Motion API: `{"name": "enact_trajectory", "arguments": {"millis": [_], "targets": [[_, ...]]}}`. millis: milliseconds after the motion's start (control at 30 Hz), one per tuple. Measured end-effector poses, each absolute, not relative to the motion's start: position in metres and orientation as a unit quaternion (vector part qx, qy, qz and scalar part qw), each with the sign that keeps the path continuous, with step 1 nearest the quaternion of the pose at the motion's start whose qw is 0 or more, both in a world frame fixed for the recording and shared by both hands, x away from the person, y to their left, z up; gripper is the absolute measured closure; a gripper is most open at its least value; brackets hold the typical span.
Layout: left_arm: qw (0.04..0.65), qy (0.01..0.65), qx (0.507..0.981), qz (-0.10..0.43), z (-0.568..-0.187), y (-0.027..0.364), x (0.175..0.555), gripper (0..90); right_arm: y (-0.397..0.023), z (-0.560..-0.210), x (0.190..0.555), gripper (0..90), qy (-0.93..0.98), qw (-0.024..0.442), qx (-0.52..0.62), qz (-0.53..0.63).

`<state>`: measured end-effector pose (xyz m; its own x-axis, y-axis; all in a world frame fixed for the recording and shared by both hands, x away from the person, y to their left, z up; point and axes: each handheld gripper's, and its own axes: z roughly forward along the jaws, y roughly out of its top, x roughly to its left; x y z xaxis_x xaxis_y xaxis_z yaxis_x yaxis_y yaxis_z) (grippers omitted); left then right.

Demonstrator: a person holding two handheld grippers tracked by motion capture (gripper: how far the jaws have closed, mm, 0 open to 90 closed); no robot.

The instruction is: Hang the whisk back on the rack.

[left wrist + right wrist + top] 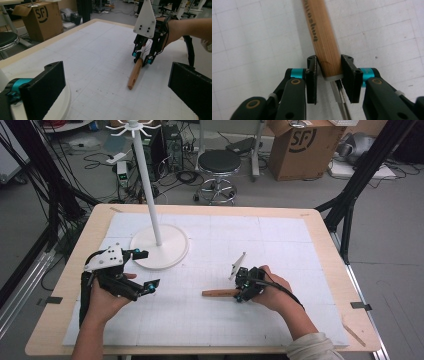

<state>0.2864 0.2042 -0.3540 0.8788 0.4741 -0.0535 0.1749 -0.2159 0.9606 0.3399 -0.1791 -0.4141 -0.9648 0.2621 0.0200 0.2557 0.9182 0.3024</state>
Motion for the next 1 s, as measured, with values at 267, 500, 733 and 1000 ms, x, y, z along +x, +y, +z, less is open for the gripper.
{"name": "enact_trajectory", "arguments": {"millis": [267,500,733,1000], "targets": [[0.589,0.21,0.77,0.125,-0.354,0.204,0.287,1.7,-0.182,-0.417,0.34,69.0,0.974,0.005,0.148,0.17],[0.589,0.206,0.771,0.125,-0.353,0.201,0.286,1.7,-0.177,-0.415,0.335,72.0,0.978,0.024,0.134,0.155],[0.594,0.211,0.766,0.128,-0.353,0.206,0.286,1.7,-0.183,-0.403,0.336,73.0,0.969,0.031,0.142,0.2],[0.596,0.212,0.763,0.129,-0.352,0.209,0.285,1.7,-0.196,-0.361,0.339,73.2,0.933,0.047,0.149,0.324]]}}
